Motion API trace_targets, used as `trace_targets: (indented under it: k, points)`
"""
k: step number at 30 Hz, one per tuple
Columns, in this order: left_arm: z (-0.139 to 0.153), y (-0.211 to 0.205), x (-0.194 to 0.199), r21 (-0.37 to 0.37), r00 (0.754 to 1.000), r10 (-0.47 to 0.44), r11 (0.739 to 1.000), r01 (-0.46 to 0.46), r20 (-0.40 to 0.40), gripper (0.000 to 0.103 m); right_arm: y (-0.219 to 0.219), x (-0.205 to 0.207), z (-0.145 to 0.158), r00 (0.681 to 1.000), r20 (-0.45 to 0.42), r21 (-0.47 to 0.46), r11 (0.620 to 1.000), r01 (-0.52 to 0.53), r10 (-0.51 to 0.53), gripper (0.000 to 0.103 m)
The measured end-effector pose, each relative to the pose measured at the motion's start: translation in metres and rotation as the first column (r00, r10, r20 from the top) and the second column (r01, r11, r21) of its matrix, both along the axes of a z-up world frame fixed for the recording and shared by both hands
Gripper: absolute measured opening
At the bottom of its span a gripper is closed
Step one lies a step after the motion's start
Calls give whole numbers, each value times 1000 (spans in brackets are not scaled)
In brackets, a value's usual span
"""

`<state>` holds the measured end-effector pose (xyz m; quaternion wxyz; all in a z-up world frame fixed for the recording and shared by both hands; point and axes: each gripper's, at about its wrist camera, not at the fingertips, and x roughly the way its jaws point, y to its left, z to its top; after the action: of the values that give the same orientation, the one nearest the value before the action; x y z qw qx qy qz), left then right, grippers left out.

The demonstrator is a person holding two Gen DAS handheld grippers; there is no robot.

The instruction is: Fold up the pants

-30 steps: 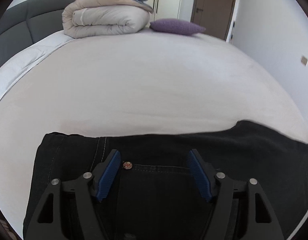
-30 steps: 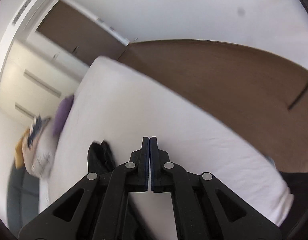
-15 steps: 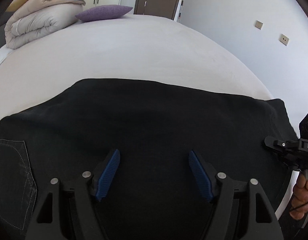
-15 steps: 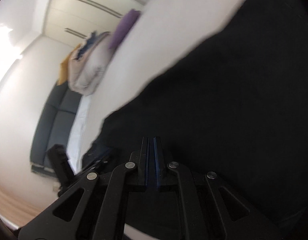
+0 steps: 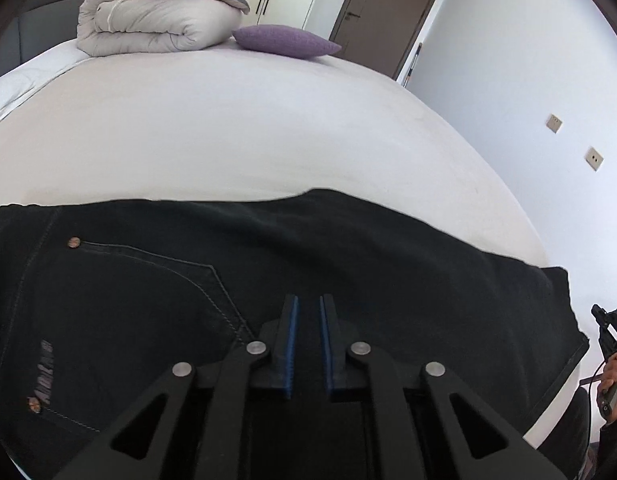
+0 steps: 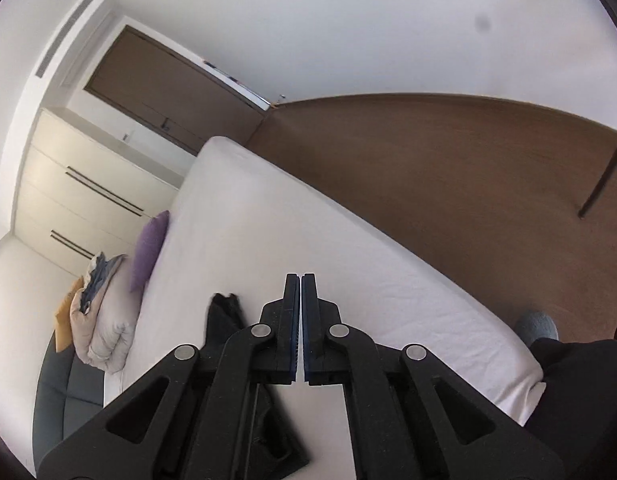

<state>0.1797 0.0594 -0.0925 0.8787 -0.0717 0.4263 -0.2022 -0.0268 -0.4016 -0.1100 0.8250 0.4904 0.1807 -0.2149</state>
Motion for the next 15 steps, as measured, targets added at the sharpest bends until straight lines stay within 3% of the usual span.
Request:
trace_targets:
  k: [2, 4, 5, 7, 9, 10, 12, 14, 15]
  points:
    - [11, -7, -2, -19, 1000, -30, 999, 30, 8, 9, 44, 36, 19, 991, 47, -30, 992, -125, 127, 0]
    - [18, -28, -11, -36, 995, -94, 995, 95, 21, 9, 89, 82, 23, 946, 75, -18, 949, -314, 315, 0]
    - [19, -40, -15, -35, 992, -123, 992, 124, 24, 9, 116, 103, 20, 916, 74, -11, 919, -395, 395, 0]
    - [7, -66, -14, -2, 986, -167, 986, 167, -2, 9, 181, 153, 0, 821, 35, 40, 820, -572, 571, 0]
    - [-17, -80, -8, 42, 983, -173, 983, 176, -68, 9, 232, 186, -22, 748, -8, 65, 747, -661, 663, 0]
    - [-33, -83, -4, 47, 980, -165, 984, 171, -110, 10, 246, 199, -33, 730, -27, 71, 730, -680, 683, 0]
    - [-41, -71, -6, -23, 985, -154, 988, 152, -84, 9, 251, 220, -62, 720, -99, 115, 727, -677, 687, 0]
    - [-43, -60, -3, -59, 984, -140, 989, 135, -107, 5, 221, 230, -85, 759, -8, 183, 747, -639, 651, 0]
    - [-45, -55, 0, -73, 983, -145, 988, 137, -113, 5, 195, 228, -95, 780, -40, 151, 775, -613, 625, 0]
